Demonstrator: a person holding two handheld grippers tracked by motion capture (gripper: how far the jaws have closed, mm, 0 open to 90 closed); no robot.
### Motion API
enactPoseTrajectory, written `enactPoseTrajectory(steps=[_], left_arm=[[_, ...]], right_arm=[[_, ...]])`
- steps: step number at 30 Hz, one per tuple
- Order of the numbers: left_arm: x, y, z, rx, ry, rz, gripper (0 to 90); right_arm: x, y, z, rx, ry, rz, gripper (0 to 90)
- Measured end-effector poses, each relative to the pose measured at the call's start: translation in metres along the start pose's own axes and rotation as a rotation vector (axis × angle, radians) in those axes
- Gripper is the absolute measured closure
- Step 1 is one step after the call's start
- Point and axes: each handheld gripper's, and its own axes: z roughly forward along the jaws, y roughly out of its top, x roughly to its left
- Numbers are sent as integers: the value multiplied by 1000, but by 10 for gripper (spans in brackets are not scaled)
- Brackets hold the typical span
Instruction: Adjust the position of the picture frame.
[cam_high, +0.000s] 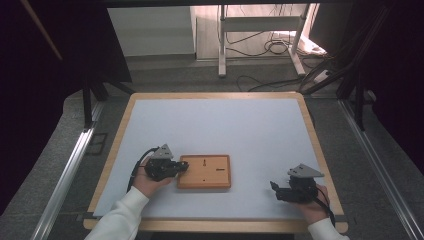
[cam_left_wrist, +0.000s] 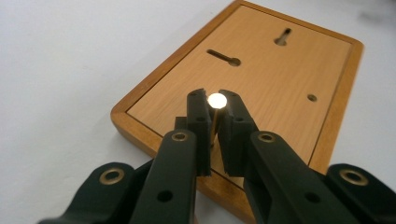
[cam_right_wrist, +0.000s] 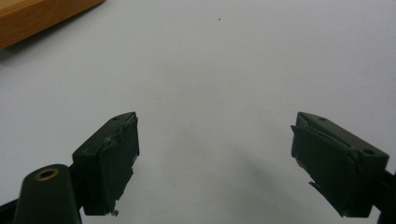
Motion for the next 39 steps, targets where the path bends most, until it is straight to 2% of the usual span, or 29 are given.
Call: enactPoseTrajectory(steps=[3, 5, 9, 13, 14, 18, 19, 20, 21, 23, 24, 27, 30, 31, 34, 35, 37, 39], left_arm=[[2, 0, 1, -5, 11, -6, 847], [1, -1, 2, 6, 22, 10, 843], [-1, -3, 3, 7, 31, 8, 828], [-1, -4, 2, -7, 30, -23, 802], [-1, -4, -1, -14, 43, -38, 695], [-3, -5, -6, -27, 57, -52, 516], [-4, -5, -8, -26, 61, -55, 516], [-7, -6, -10, -11, 68, -56, 462], [-7, -6, -10, -11, 68, -56, 434], [-10, -7, -12, -3, 82, -56, 404], [-13, -9, -15, -3, 95, -64, 360], [-14, -13, -18, -1, 94, -73, 332], [-14, -16, -19, 5, 90, -82, 323], [-14, -16, -19, 5, 90, -82, 320], [-15, -16, -19, 6, 90, -85, 317], [-15, -17, -19, 5, 90, -84, 315], [-16, -17, -19, 8, 90, -82, 314], [-17, -18, -18, 8, 90, -83, 313]], right_arm=[[0, 0, 0, 2, 0, -1, 155], [1, 0, 0, 3, 0, -2, 155], [1, 1, 0, 0, 0, -4, 156], [2, 1, -1, -6, -1, -4, 156], [3, 2, -2, -13, -1, -7, 156], [7, 6, -2, -26, 9, -14, 161], [8, 8, -2, -29, 18, -15, 166], [12, 14, 0, -35, 41, -13, 197], [12, 14, 0, -35, 41, -13, 197], [16, 20, 2, -39, 79, -16, 251], [21, 28, 6, -37, 120, -29, 314], [29, 39, 15, -28, 169, -48, 439], [35, 50, 27, -6, 195, -92, 619], [35, 50, 27, -6, 195, -92, 619], [41, 62, 39, 4, 206, -109, 773], [45, 70, 48, 11, 212, -120, 851], [47, 75, 52, 10, 220, -126, 882], [54, 89, 66, 16, 228, -157, 900]])
